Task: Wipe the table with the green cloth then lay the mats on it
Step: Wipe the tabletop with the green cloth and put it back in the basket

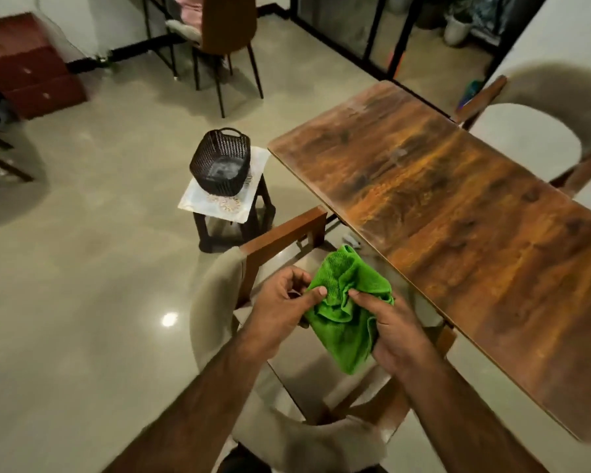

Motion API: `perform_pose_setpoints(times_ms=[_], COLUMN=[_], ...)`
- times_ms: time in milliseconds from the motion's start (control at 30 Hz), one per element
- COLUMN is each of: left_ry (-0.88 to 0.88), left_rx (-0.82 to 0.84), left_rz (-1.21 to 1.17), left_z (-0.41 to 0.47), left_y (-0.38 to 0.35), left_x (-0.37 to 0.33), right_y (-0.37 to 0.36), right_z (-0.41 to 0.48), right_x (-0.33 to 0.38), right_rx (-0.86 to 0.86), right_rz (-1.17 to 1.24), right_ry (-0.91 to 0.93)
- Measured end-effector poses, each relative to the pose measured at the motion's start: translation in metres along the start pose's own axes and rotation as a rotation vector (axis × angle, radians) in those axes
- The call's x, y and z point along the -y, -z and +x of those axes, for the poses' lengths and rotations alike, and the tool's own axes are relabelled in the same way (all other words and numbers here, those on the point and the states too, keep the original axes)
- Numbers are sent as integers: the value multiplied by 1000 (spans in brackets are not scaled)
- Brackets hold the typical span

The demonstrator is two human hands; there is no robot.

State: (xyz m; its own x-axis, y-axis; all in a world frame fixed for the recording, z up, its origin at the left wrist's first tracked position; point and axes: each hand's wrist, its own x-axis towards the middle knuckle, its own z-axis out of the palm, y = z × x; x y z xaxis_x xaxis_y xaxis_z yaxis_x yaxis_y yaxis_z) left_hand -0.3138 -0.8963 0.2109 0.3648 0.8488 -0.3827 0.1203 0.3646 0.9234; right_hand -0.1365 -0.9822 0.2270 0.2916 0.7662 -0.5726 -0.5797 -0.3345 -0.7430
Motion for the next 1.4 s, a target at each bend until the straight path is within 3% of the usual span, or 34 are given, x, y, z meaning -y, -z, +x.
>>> perform_pose_setpoints(times_ms=[367, 567, 933, 1167, 1300, 1400], left_ry=[54, 98, 60, 267, 121, 13], left_rx=[216, 474, 549, 652, 734, 596], left_rz=[-60, -41, 60, 161, 378, 475], left_z=[49, 116, 263, 349, 396, 447], left_y=[65, 131, 290, 303, 285, 257], left_x=[-33, -56, -121, -158, -169, -170], right_y=[-75, -154, -337, -359, -357, -346], right_z=[12, 60, 175, 233, 275, 318], right_x=[-12, -26, -22, -5, 7, 21], right_rx=[-162, -257, -474, -507, -564, -695], right_rz=[48, 43, 208, 244, 199, 81], right_ry=[156, 199, 247, 310, 339, 330])
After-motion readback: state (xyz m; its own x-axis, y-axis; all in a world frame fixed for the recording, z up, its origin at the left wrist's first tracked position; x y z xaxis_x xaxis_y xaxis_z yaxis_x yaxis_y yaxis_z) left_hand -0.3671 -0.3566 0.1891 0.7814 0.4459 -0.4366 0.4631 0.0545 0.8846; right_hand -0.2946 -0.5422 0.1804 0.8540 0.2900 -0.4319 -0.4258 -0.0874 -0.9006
